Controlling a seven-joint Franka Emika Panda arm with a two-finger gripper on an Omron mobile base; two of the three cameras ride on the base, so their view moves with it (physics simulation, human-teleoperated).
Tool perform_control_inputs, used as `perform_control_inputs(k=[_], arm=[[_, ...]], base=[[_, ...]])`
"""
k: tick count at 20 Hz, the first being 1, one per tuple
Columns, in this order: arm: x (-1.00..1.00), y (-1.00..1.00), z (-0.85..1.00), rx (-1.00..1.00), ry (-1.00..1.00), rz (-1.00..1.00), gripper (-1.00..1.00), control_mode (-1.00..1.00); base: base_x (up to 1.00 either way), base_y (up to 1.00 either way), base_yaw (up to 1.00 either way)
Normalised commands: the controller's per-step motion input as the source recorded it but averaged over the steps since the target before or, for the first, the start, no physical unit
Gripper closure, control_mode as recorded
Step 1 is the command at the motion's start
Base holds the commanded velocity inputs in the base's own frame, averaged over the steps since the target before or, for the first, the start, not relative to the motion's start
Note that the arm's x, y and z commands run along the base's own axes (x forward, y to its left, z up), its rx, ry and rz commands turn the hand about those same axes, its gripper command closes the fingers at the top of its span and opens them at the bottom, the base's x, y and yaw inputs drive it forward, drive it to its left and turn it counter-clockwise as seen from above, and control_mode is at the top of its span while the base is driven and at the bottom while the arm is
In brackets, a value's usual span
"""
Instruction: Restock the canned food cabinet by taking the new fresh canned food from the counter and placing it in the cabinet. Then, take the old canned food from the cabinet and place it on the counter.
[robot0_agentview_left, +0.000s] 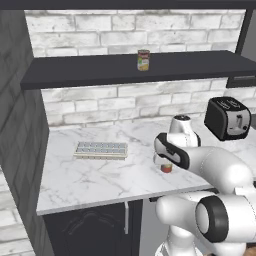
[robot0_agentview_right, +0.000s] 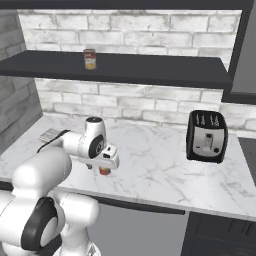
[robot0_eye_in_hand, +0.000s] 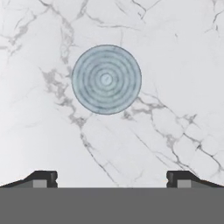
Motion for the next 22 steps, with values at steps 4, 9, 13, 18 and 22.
perform_control_inputs(k=[4,9,13,18,22], arm=[[0.17,0.0,-0.16,-0.03,-0.01,0.0,-1.0,-1.0],[0.15,0.0,-0.06,-0.01,0.0,0.0,-1.0,-1.0],[0.16,0.0,-0.03,-0.01,0.0,0.0,-1.0,-1.0],[0.19,0.0,-0.03,-0.01,0.0,0.0,-1.0,-1.0],[0.2,0.0,-0.07,-0.01,0.0,0.0,-1.0,-1.0]], base=[[0.0,0.0,0.0],[0.0,0.0,0.0],[0.0,0.0,0.0],[0.0,0.0,0.0],[0.0,0.0,0.0]])
